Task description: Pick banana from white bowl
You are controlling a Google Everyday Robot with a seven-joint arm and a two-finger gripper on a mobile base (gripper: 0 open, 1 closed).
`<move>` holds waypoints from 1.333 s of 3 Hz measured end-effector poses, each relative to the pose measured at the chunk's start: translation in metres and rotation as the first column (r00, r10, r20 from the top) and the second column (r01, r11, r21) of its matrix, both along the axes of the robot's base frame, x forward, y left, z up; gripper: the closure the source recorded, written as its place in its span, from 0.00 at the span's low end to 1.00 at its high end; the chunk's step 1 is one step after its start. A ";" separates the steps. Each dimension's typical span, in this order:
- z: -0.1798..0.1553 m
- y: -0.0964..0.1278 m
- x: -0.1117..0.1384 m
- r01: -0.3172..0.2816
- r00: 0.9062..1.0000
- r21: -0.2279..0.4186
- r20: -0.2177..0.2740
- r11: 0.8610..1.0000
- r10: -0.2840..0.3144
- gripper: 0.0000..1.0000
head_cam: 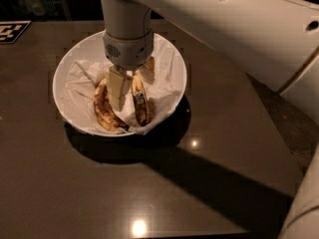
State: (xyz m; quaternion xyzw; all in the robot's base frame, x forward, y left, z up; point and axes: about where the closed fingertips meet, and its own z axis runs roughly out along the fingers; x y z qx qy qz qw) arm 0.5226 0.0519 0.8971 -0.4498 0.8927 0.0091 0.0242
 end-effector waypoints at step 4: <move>-0.025 -0.005 0.016 0.073 0.993 0.015 -0.089 0.997 -0.071 0.40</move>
Offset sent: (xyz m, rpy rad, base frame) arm -0.0030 -0.0186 -0.0198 -0.0580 0.1370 -0.0697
